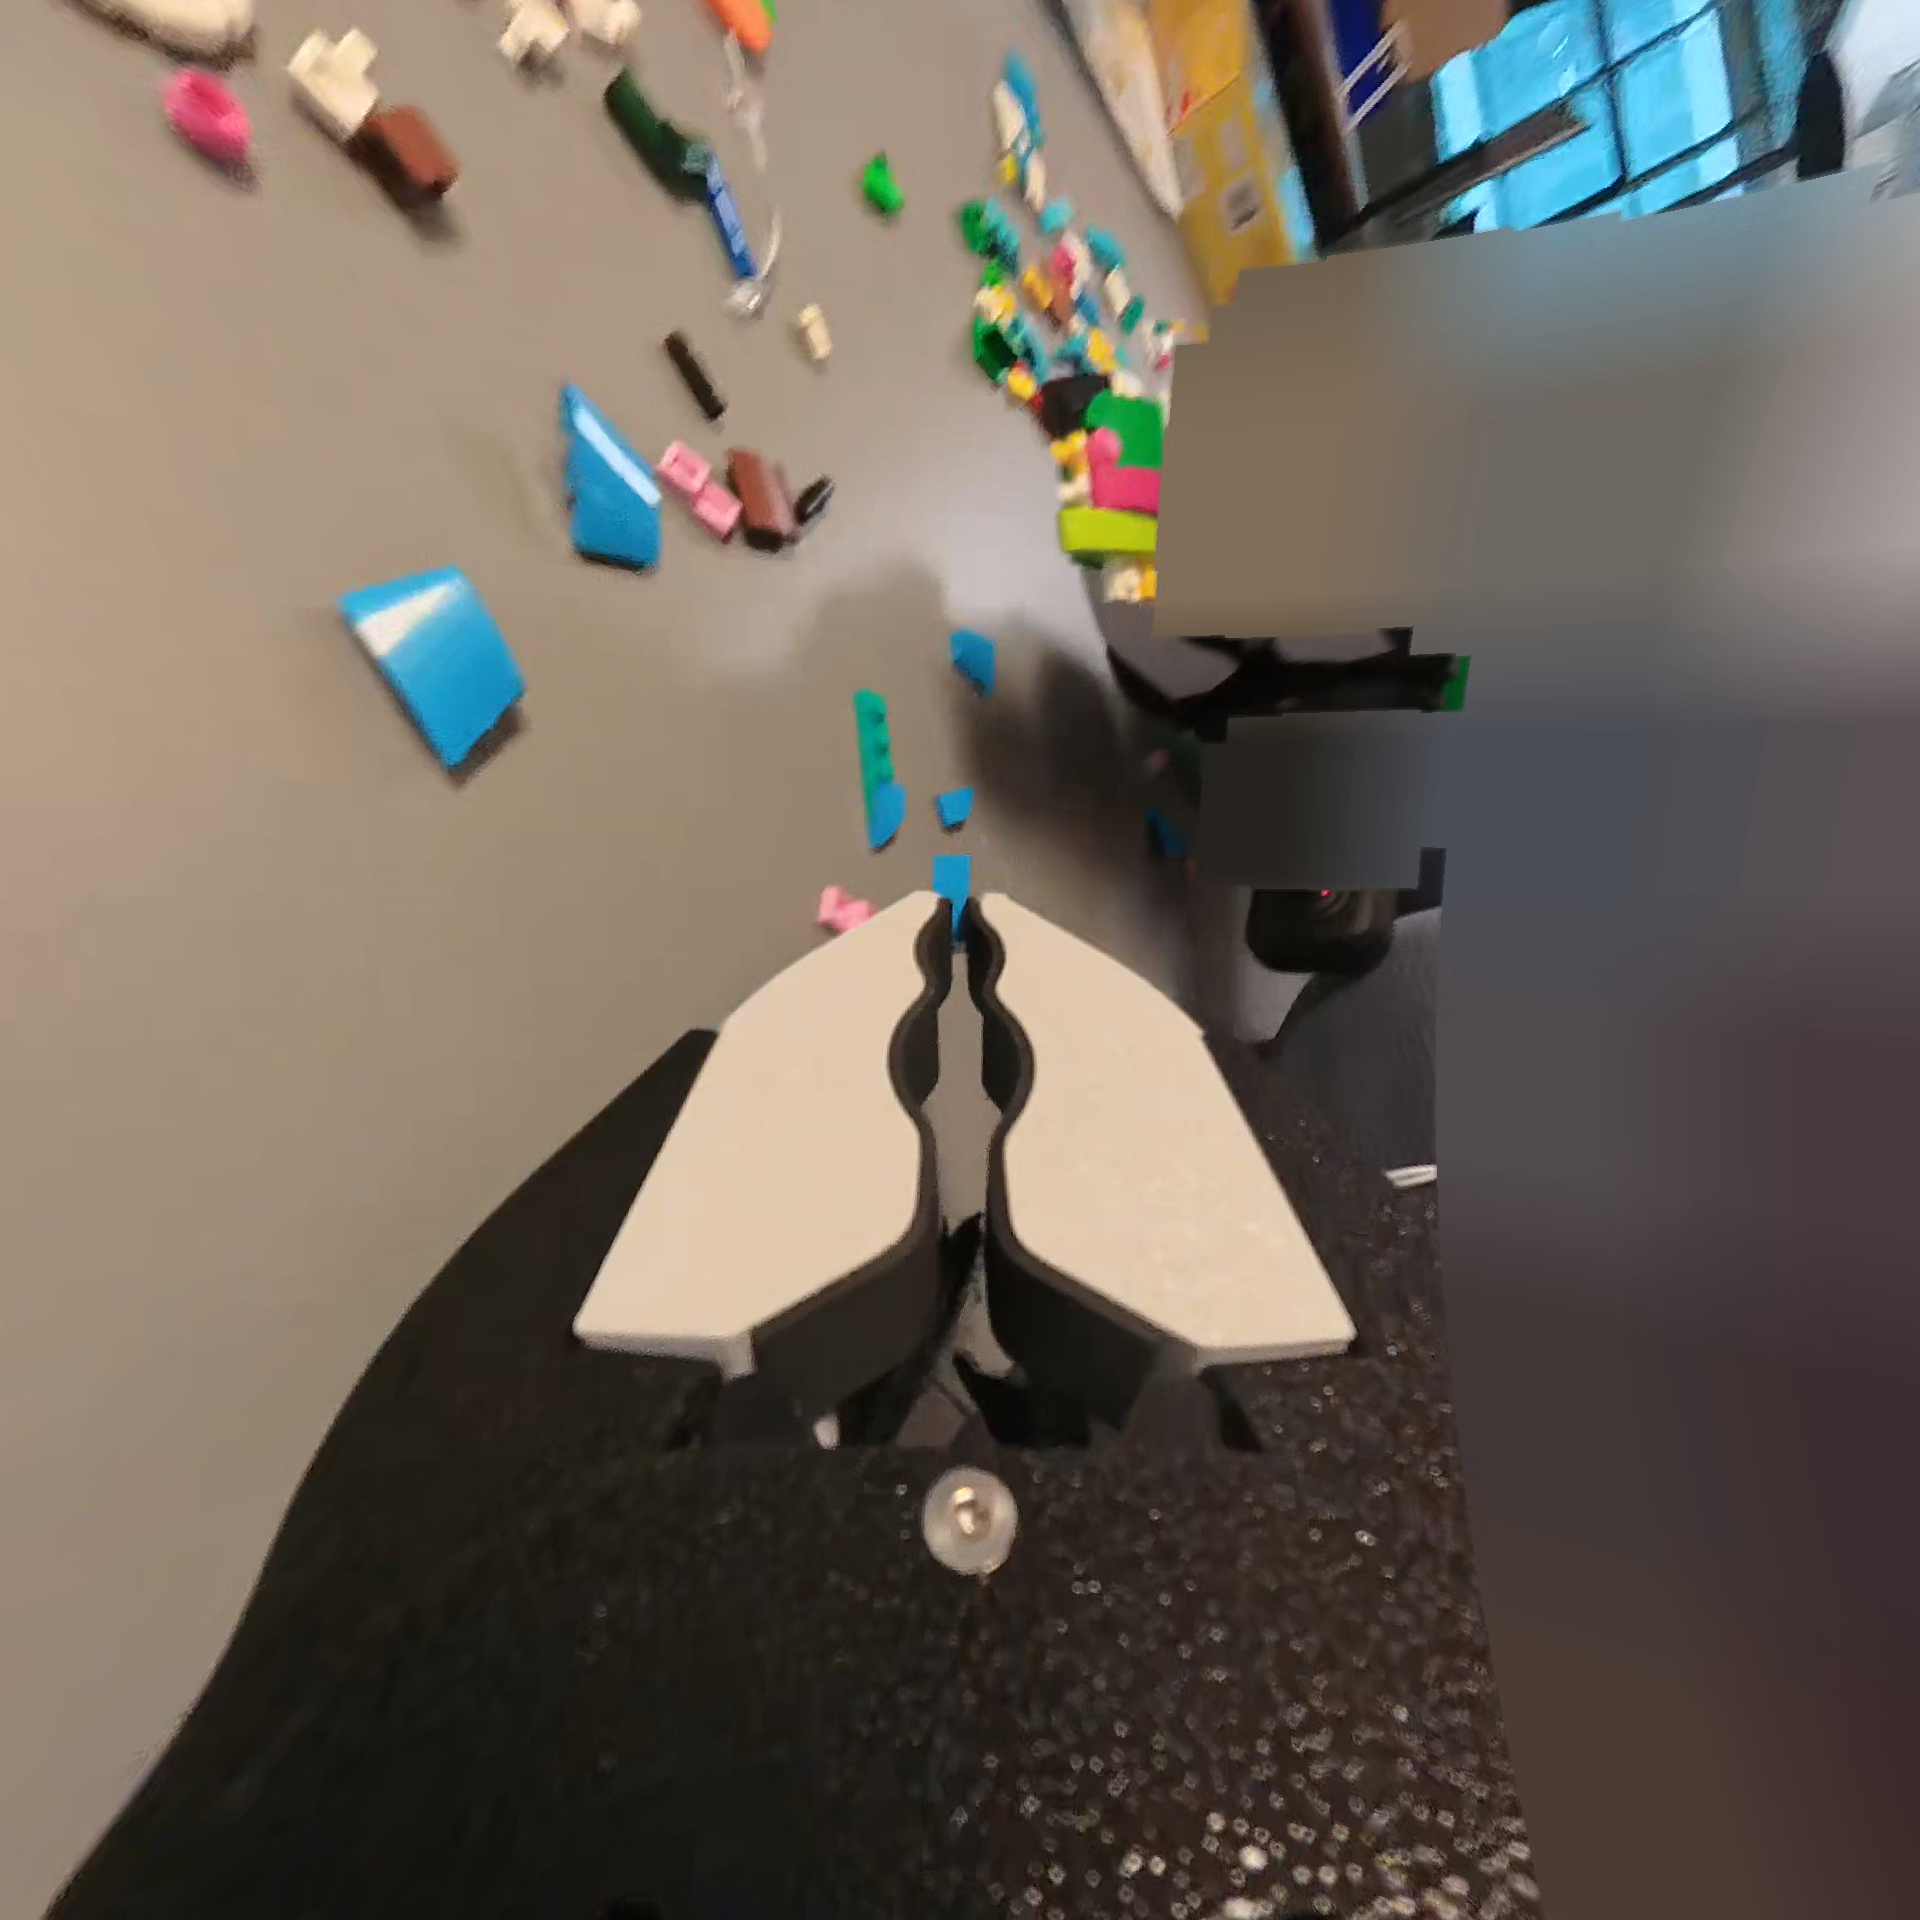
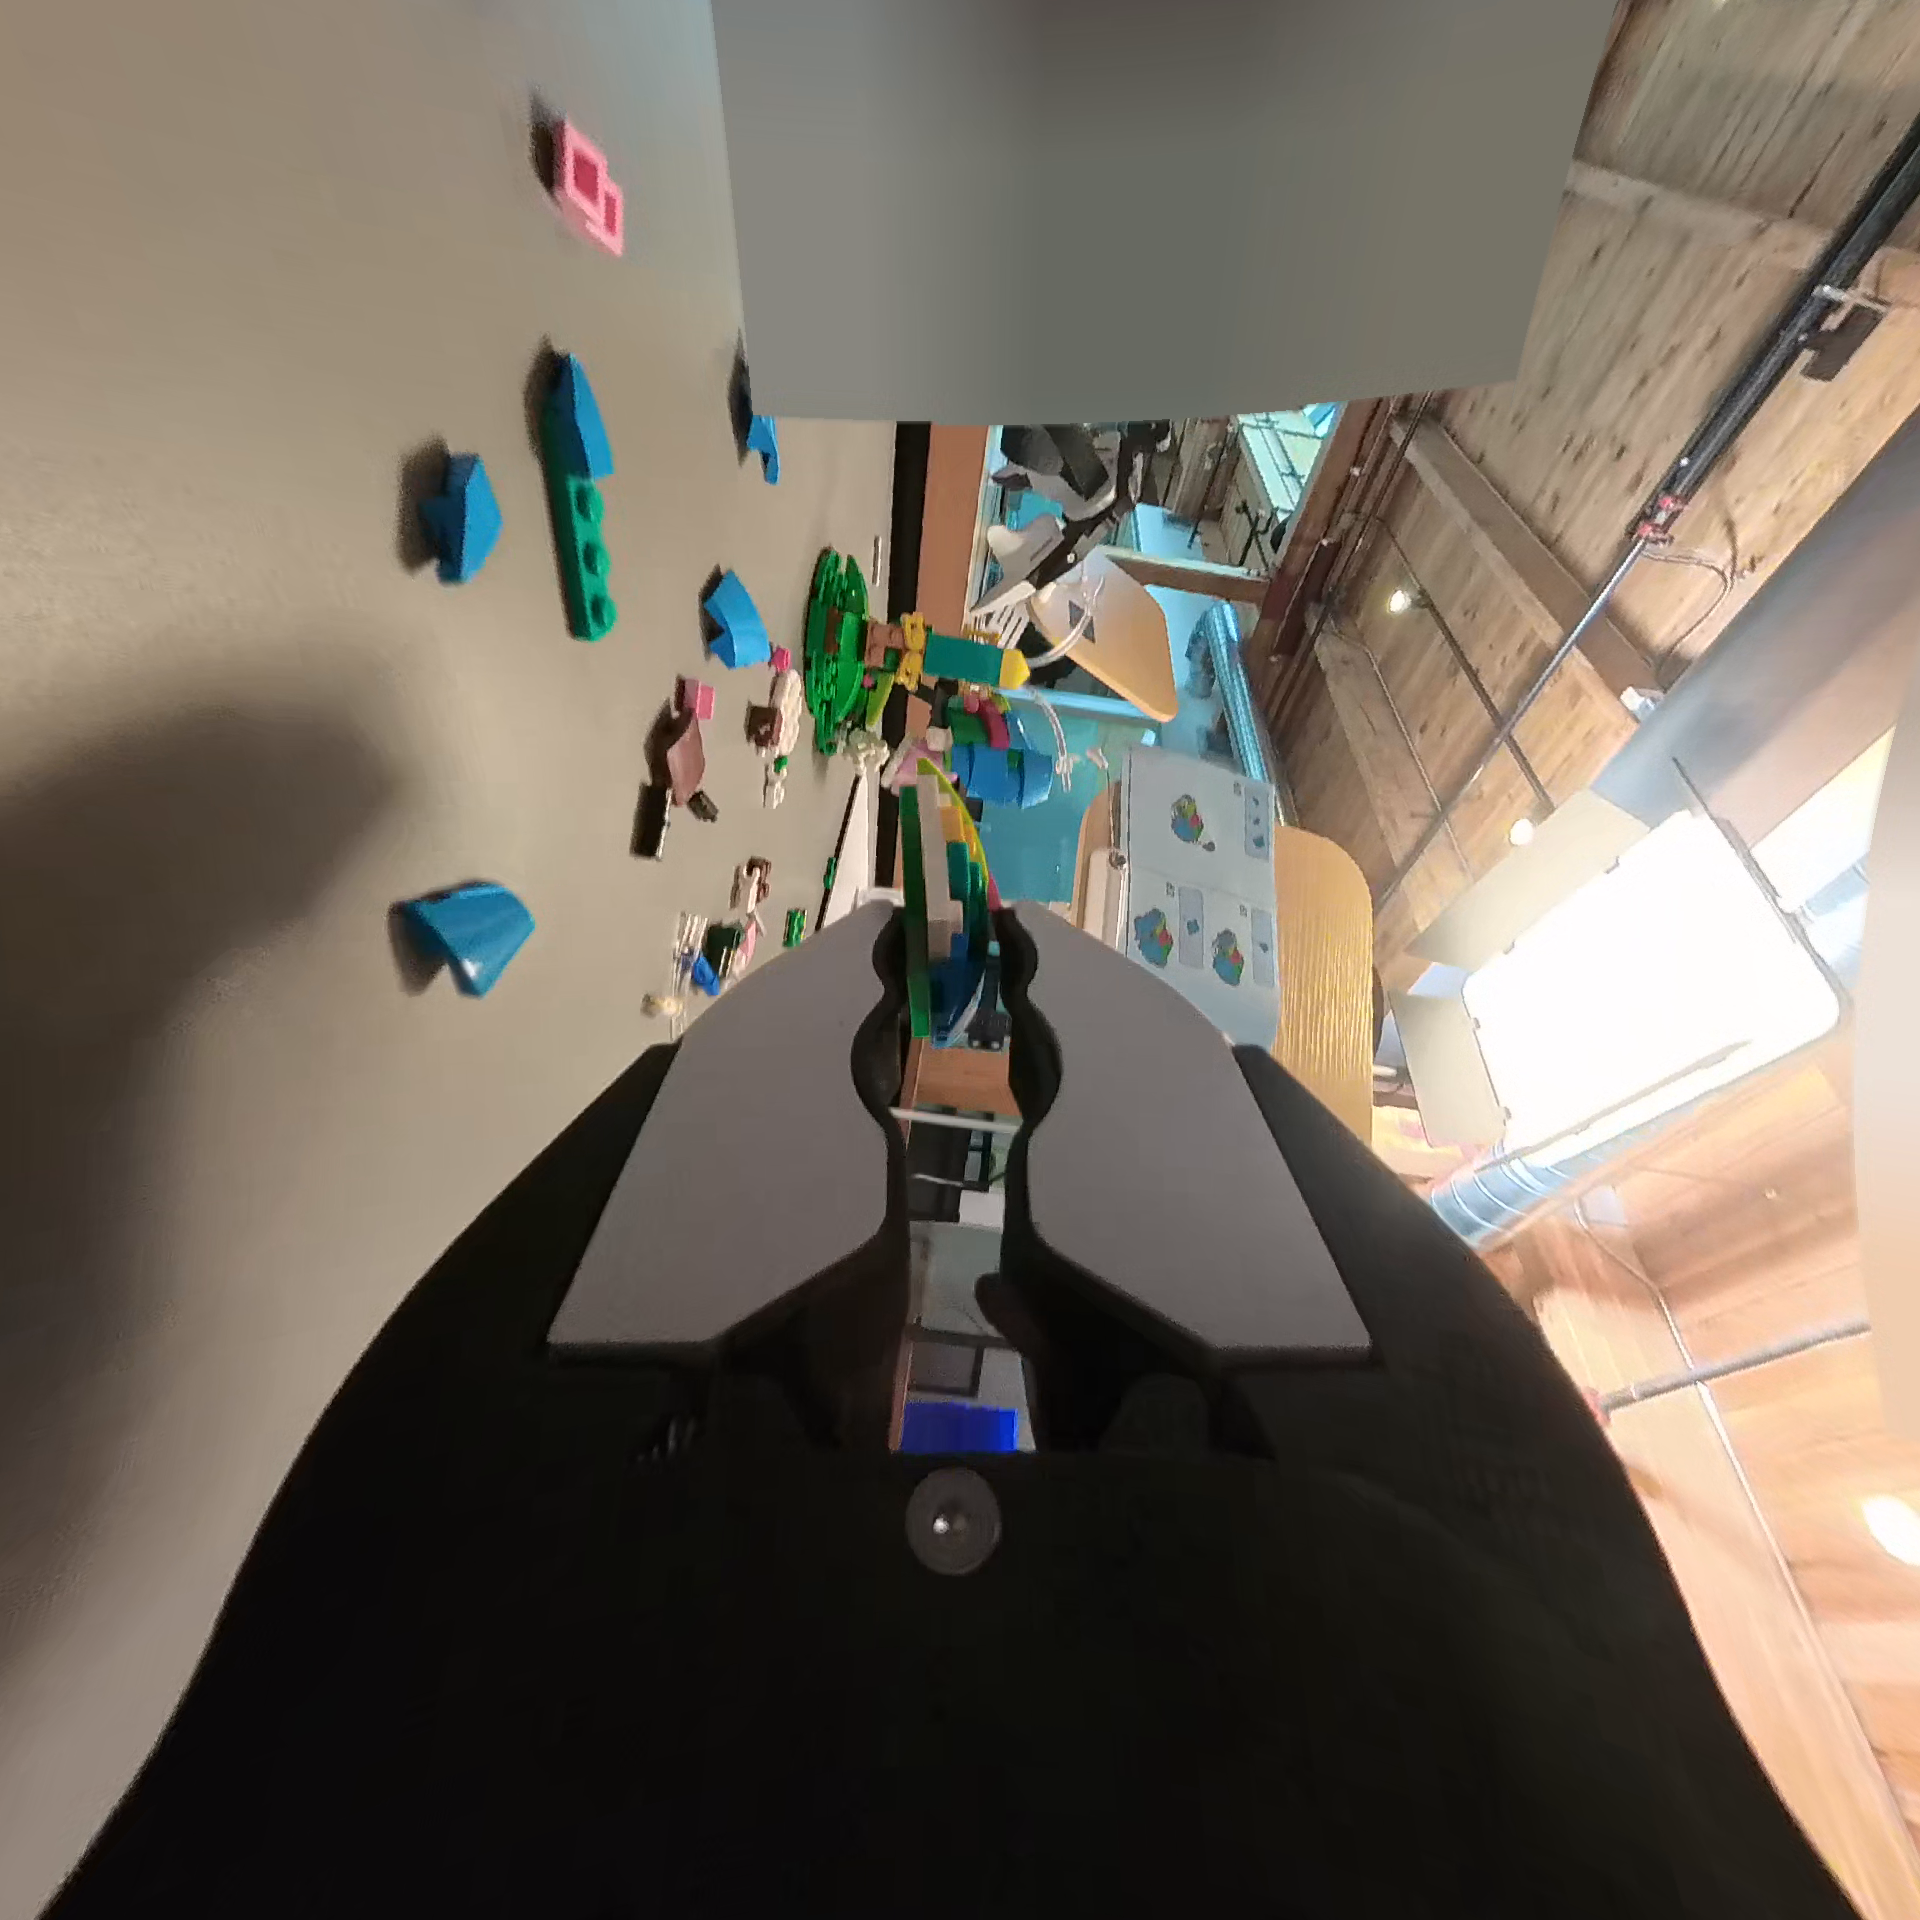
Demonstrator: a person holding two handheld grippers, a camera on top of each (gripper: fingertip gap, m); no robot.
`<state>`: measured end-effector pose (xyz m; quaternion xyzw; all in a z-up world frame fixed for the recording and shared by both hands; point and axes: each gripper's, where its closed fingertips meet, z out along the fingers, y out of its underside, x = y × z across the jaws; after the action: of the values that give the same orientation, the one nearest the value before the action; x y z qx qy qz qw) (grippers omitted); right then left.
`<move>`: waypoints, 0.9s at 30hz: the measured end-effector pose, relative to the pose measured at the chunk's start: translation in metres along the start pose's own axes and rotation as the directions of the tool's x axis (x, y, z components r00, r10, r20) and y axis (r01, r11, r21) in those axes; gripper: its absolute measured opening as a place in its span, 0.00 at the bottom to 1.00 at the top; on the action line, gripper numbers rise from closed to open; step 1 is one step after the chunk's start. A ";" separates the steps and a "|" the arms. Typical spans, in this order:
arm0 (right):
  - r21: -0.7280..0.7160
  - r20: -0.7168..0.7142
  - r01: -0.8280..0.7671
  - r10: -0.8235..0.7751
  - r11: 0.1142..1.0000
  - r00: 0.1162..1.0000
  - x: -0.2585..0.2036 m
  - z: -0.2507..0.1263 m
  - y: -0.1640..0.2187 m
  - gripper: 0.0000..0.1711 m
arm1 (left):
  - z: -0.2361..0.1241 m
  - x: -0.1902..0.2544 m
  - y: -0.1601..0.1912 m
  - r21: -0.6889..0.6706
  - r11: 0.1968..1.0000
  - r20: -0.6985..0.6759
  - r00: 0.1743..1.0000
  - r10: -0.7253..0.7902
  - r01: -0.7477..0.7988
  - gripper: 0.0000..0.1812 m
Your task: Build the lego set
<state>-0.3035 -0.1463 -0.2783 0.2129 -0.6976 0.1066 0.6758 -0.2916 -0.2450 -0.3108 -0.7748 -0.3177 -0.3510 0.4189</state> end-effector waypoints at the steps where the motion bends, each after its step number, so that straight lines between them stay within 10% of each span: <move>1: 0.012 0.000 0.004 -0.004 1.000 1.000 0.000 0.002 -0.003 0.08 | -0.003 -0.006 0.002 -0.036 0.999 0.017 1.000 -0.010 0.011 0.01; 10: 0.066 0.001 0.005 -0.005 0.998 1.000 0.007 0.010 -0.019 0.08 | 0.002 -0.041 0.006 -0.203 0.973 0.071 0.992 -0.100 0.113 0.01; 27: 0.052 0.030 -0.042 0.040 0.998 0.999 0.000 0.008 -0.018 0.08 | -0.016 -0.055 -0.020 -0.061 0.998 0.349 0.937 0.030 -0.010 0.17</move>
<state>-0.3026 -0.1654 -0.2809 0.2179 -0.7085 0.1358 0.6574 -0.3424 -0.2615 -0.3407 -0.8400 -0.3687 -0.2127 0.3364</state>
